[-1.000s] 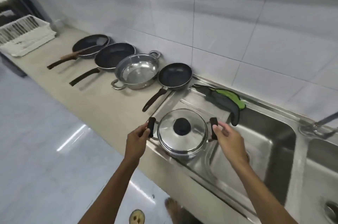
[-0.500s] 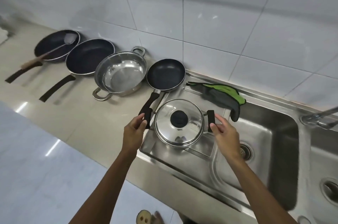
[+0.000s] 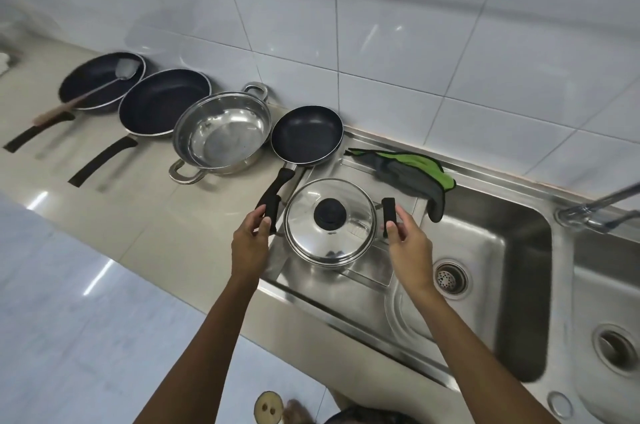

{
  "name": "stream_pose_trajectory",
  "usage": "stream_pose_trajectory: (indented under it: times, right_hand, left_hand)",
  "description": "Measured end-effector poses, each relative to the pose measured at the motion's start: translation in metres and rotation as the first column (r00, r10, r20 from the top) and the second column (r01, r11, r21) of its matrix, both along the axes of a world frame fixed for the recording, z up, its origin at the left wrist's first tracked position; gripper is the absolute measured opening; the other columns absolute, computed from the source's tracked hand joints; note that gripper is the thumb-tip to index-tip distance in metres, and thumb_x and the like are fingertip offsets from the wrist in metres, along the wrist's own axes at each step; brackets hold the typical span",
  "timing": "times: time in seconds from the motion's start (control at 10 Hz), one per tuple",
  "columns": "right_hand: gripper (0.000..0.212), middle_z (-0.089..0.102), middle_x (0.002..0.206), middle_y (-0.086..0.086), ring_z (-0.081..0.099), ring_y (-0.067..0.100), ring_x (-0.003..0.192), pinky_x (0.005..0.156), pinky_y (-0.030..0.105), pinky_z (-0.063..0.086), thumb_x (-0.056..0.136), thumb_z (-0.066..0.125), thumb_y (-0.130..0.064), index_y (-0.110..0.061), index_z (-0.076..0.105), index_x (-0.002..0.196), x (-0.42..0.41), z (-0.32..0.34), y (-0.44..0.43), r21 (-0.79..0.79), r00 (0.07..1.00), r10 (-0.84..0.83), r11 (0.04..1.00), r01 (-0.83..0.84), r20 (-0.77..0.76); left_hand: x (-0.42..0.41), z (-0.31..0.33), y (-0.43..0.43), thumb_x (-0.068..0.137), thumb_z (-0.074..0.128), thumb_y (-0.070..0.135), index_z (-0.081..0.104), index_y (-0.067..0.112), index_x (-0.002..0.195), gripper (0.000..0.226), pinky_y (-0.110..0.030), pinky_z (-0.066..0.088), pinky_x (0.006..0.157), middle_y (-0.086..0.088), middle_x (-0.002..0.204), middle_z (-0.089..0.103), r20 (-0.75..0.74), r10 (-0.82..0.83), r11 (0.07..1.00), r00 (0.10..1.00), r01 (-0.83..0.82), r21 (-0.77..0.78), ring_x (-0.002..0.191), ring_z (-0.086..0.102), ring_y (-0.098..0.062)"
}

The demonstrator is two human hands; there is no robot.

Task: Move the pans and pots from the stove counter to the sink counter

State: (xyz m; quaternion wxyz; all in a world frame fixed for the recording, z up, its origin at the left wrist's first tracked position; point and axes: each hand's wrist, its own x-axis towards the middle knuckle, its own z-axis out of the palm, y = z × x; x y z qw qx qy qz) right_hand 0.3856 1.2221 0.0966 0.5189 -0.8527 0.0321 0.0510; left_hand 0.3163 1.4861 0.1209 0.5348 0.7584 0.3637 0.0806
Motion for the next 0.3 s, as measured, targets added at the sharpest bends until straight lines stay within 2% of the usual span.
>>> stream_pose_trajectory:
  times: [0.1, 0.2, 0.3]
  right_hand:
    - [0.047, 0.071, 0.126, 0.009, 0.067, 0.027, 0.111, 0.097, 0.035, 0.050, 0.104, 0.052, -0.022, -0.019, 0.047, 0.150, -0.002, 0.005, 0.003, -0.059, 1.000, 0.011, 0.998, -0.010, 0.012]
    - [0.056, 0.065, 0.132, 0.010, 0.065, 0.024, 0.110, 0.094, 0.033, 0.051, 0.103, 0.055, -0.027, -0.018, 0.037, 0.155, -0.009, 0.008, -0.002, -0.073, 0.995, 0.104, 0.992, -0.104, -0.008]
    - [0.063, 0.050, 0.150, 0.012, 0.050, 0.027, 0.135, 0.112, 0.043, 0.042, 0.102, 0.054, -0.036, -0.014, 0.031, 0.157, -0.022, 0.013, -0.010, -0.136, 0.984, 0.180, 0.974, -0.180, -0.014]
  left_hand:
    - [-0.004, 0.009, -0.007, 0.103, 0.055, 0.020, 0.061, 0.013, 0.138, 0.036, -0.052, 0.050, 0.105, -0.013, 0.131, 0.069, -0.032, -0.001, 0.999, 0.999, 0.002, 0.048, 0.118, 0.065, -0.031]
    - [-0.019, 0.014, -0.018, 0.098, 0.062, 0.026, 0.057, 0.013, 0.140, 0.044, -0.047, 0.050, 0.106, -0.010, 0.130, 0.069, -0.051, -0.016, 0.998, 0.999, 0.019, 0.052, 0.115, 0.067, -0.028]
    - [-0.039, 0.014, -0.036, 0.096, 0.065, 0.035, 0.050, 0.016, 0.145, 0.055, -0.041, 0.050, 0.103, -0.003, 0.128, 0.068, -0.064, -0.022, 0.999, 0.998, 0.023, 0.023, 0.114, 0.065, -0.023]
